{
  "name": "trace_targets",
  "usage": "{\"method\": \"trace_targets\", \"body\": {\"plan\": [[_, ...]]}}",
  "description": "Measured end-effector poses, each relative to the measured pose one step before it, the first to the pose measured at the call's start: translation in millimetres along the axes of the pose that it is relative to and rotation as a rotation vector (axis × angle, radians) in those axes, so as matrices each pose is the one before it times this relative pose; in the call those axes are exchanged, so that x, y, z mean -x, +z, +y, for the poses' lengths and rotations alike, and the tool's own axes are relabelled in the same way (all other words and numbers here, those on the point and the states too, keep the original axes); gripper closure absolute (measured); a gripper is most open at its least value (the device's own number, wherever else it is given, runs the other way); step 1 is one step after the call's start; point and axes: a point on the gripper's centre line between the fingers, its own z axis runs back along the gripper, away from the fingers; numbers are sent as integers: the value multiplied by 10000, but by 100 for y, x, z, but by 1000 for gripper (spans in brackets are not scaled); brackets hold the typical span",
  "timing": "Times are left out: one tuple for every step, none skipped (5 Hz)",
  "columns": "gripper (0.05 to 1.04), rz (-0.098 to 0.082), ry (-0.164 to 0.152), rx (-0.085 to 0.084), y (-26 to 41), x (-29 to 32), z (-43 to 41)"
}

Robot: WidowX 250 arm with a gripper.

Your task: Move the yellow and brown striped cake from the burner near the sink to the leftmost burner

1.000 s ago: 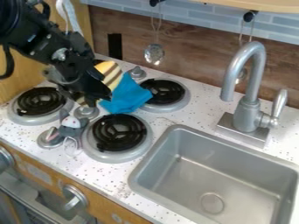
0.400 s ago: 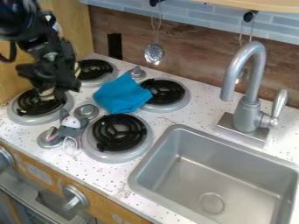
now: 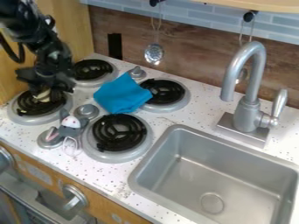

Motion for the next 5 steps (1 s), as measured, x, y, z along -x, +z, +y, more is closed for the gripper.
{"method": "trace_targets", "body": {"plan": [[595, 143, 109, 3, -1642, -422, 670], [530, -62, 52, -42, -129, -371, 196], [219, -13, 382, -83, -124, -1, 467], [75, -22, -124, -57, -54, -33, 235], [79, 24, -193, 47, 44, 465, -72]]}}
